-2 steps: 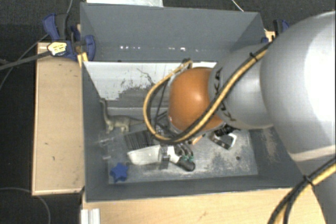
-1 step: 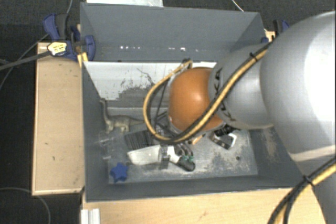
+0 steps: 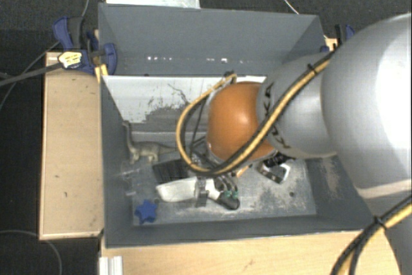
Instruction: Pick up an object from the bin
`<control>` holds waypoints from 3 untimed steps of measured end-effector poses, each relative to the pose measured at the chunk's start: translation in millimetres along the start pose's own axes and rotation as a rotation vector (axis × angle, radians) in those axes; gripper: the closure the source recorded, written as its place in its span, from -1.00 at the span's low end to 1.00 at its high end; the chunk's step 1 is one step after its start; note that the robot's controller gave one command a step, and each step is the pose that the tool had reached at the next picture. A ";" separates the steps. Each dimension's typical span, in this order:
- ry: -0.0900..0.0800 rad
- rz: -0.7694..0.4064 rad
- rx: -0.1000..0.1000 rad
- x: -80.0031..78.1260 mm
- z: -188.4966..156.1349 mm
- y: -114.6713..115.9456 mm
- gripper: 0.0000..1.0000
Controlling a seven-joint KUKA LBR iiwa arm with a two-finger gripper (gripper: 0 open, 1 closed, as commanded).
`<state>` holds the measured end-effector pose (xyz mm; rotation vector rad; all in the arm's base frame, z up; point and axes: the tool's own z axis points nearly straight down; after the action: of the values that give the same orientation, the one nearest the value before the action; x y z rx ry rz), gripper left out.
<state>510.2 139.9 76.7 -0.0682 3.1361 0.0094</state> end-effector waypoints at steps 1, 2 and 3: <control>0.002 0.002 0.000 0.6 -14.6 -0.1 1.00; -0.002 0.005 0.000 -0.7 -32.2 -0.2 1.00; 0.005 0.006 0.001 1.0 -43.8 -0.5 1.00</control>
Offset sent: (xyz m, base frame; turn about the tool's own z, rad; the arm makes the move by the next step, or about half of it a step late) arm 0.0000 -0.0001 0.0453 0.0000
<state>509.0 139.1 120.5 -0.0588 3.1412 0.0074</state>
